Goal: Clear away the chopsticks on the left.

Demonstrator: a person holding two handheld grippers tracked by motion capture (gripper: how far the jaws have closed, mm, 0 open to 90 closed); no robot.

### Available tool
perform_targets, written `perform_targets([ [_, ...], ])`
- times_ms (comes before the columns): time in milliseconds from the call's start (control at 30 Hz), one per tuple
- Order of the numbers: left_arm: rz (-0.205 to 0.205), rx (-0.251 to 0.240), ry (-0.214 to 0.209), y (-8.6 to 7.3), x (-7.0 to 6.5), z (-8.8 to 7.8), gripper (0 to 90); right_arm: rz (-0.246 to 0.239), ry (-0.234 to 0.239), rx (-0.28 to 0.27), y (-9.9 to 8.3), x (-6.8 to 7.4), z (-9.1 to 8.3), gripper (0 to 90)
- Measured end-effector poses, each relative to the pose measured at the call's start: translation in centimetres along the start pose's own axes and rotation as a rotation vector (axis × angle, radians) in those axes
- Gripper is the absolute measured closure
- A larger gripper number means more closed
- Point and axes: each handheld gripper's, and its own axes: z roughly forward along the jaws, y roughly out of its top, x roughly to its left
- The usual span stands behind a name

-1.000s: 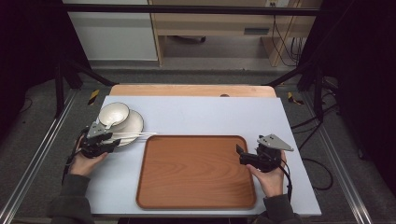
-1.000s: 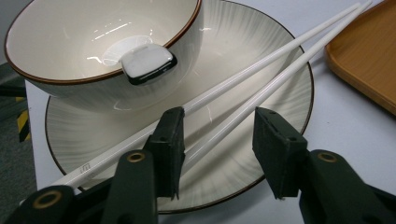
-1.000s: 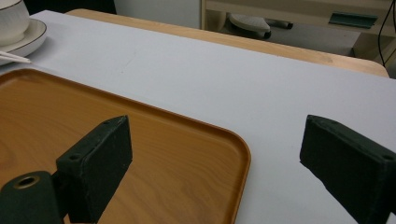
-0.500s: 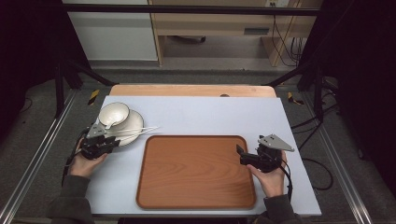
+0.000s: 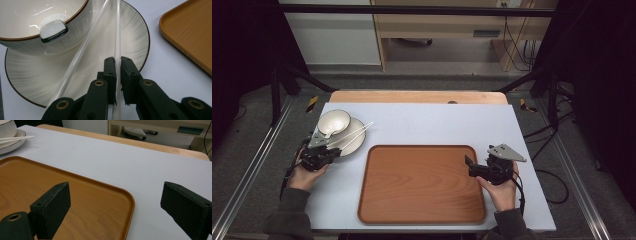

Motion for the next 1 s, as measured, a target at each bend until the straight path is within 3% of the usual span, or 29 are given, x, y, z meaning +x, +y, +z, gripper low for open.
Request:
perform_targets([
  [133, -0.018, 0.0, 0.0, 0.1, -0.1, 0.1, 83.0, -0.001, -0.002, 0.003, 0.0, 0.0, 0.0, 9.2],
  [267, -0.045, -0.015, -0.01, 0.6, -0.3, 0.4, 77.1, 0.0, 0.0, 0.003, 0.0, 0.0, 0.0, 9.1],
  [533, -0.052, 0.038, -0.003, 2.0, -0.4, 2.2, 75.5, 0.006, -0.002, 0.003, 0.0, -0.1, 0.0, 9.1],
  [767, -0.09, 0.039, -0.009, 2.1, -0.4, 2.6, 81.9, 0.005, -0.004, 0.004, 0.0, -0.1, 0.0, 9.1],
  [1000, -0.101, 0.032, -0.012, 2.2, -0.8, 2.2, 83.5, 0.003, -0.002, 0.005, 0.0, 0.0, 0.0, 9.1],
])
